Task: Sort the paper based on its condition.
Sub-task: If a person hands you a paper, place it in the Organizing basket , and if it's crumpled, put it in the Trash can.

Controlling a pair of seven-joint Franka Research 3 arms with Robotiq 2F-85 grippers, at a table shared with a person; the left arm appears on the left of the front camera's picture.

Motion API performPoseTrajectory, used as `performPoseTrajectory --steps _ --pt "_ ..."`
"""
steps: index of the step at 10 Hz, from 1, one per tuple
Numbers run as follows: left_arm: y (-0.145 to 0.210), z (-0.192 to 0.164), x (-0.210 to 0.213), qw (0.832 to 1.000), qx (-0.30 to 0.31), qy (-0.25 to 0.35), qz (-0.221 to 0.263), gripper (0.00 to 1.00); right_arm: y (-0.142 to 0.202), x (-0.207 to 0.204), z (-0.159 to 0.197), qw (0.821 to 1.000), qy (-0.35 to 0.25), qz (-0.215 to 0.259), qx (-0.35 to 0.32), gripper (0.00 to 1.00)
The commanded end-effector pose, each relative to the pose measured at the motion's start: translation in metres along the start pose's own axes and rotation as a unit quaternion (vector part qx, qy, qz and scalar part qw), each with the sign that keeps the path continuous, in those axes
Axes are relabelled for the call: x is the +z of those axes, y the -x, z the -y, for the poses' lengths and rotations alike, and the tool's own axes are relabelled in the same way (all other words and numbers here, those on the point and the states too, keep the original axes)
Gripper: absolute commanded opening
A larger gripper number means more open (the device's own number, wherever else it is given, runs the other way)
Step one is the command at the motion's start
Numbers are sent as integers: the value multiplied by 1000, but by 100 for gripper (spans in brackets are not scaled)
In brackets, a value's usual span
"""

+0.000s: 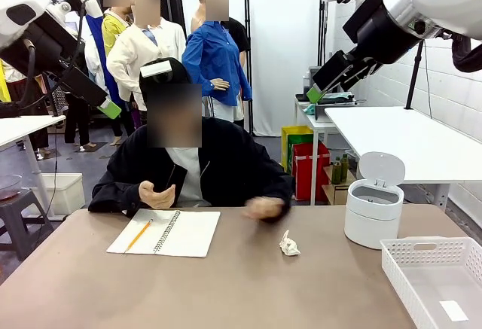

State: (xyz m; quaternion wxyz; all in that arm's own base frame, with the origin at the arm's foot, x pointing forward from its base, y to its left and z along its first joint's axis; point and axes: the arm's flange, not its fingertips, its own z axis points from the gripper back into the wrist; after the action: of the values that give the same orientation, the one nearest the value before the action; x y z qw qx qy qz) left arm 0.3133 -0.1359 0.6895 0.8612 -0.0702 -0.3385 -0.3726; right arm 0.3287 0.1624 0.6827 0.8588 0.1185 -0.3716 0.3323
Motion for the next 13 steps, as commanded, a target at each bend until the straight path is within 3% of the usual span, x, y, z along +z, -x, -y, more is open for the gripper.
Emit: performPoseTrajectory --steps 1,12,13 --pt "1 -1 0 1000 1 1 -2 100 0 0 0 1000 0 0 0 100" --pt "1 -1 0 1000 1 1 -2 100 0 0 0 1000 0 0 0 100" --pt "1 -1 0 1000 1 1 -2 100 -6 -15 -3 999 -4 -31 -11 100"
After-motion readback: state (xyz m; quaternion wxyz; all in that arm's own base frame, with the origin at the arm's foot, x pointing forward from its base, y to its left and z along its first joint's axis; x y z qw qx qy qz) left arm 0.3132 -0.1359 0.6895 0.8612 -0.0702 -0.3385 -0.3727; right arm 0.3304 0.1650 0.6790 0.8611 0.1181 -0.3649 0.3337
